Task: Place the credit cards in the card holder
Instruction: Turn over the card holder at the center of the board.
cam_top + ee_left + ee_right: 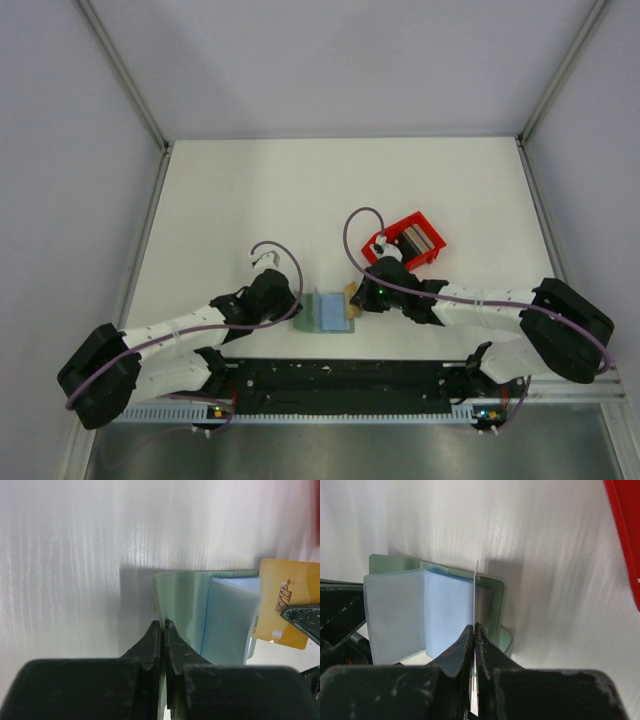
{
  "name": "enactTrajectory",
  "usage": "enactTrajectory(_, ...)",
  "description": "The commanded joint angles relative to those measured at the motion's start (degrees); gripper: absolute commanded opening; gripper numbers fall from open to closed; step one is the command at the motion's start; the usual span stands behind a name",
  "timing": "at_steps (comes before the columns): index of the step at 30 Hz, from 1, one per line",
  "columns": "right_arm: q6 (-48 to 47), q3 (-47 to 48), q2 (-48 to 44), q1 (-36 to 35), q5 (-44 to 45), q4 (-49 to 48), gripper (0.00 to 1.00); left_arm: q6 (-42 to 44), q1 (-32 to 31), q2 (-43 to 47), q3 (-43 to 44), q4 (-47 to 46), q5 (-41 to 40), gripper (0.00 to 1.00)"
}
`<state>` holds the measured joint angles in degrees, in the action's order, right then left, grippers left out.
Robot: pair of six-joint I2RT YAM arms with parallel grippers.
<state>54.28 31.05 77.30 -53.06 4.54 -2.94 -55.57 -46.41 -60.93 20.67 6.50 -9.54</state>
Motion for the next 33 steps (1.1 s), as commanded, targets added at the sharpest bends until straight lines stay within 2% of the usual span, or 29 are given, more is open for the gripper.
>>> enactTrajectory(1, 1.3, 0.2, 0.6, 0.5, -2.2, -4.3, 0.00, -0.2, 0.0, -0.5, -0.4, -1.4, -1.0, 0.00)
enactTrajectory(7, 0.9, 1.6, 2.0, 0.5, -1.8, -2.9, 0.00, -0.2, 0.0, -1.0, -0.6, -1.9, -0.8, 0.00)
enactTrajectory(24, 1.3, 7.1, 5.8, -1.9, -10.9, -12.0, 0.00, -1.3, -0.1, -2.4, -2.2, -3.9, -1.1, 0.00)
enactTrajectory(33, 1.9, 7.0, 7.4, -2.7, -10.7, -12.5, 0.00, -1.6, 0.0, -2.7, -2.7, -4.2, -1.4, 0.00)
